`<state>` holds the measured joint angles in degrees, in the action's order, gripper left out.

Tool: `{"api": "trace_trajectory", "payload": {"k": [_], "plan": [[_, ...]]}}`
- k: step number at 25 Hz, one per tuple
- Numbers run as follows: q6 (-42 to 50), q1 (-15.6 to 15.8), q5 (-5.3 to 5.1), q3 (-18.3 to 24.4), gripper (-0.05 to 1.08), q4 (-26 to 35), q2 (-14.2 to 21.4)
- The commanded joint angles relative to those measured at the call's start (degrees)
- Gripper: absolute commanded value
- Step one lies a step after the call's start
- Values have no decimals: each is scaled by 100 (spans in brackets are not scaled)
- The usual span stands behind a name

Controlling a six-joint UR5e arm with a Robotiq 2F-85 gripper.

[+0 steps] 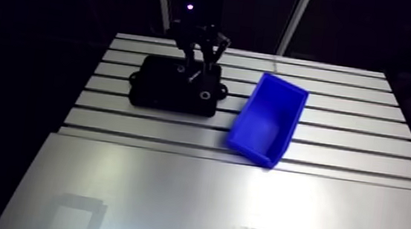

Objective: Pick up the M10 bolt from the tray and put it into the blue bin.

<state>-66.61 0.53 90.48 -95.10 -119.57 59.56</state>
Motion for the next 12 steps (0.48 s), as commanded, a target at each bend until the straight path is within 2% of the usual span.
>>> {"api": "trace_trajectory", "payload": {"k": [1, 12], "plan": [[-4, -1, 0, -48, 53, -10, -11], [-13, -1, 0, -171, 54, -283, -20]]}}
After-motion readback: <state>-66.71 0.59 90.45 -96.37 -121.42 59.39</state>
